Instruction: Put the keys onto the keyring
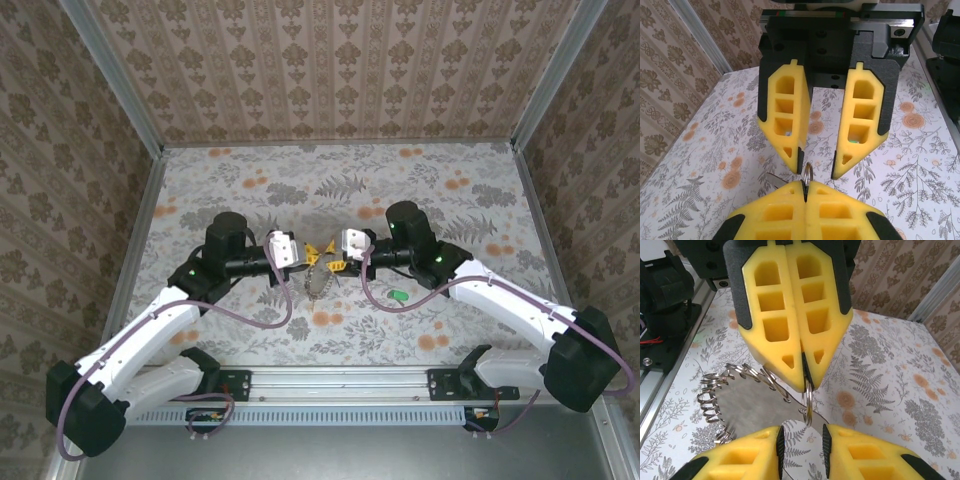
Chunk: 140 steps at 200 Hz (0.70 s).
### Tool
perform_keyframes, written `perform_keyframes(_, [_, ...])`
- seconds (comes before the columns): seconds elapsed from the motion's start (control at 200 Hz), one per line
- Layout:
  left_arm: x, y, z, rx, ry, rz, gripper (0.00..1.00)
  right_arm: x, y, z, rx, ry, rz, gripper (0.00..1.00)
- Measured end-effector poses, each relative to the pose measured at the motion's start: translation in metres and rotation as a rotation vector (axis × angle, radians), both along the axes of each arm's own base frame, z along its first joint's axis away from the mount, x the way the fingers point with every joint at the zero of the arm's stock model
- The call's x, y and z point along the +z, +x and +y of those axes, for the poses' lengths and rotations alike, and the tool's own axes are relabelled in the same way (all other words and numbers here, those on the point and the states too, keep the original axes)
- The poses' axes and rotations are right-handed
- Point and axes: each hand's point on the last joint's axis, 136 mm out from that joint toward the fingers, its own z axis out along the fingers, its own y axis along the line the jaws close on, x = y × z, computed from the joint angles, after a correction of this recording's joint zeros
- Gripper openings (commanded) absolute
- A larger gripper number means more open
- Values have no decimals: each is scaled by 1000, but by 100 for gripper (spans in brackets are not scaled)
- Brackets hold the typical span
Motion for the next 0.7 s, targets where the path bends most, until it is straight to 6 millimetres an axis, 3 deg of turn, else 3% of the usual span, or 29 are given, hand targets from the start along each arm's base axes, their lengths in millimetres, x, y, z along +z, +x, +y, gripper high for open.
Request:
perform_keyframes(0.29, [-4,-3,-1,-10,13,6,0,9,2,1,-5,6,1,18])
perform_keyframes(0.7, [-11,-1,0,6,36,23,0,-1,5,5,-1,-18,39,16])
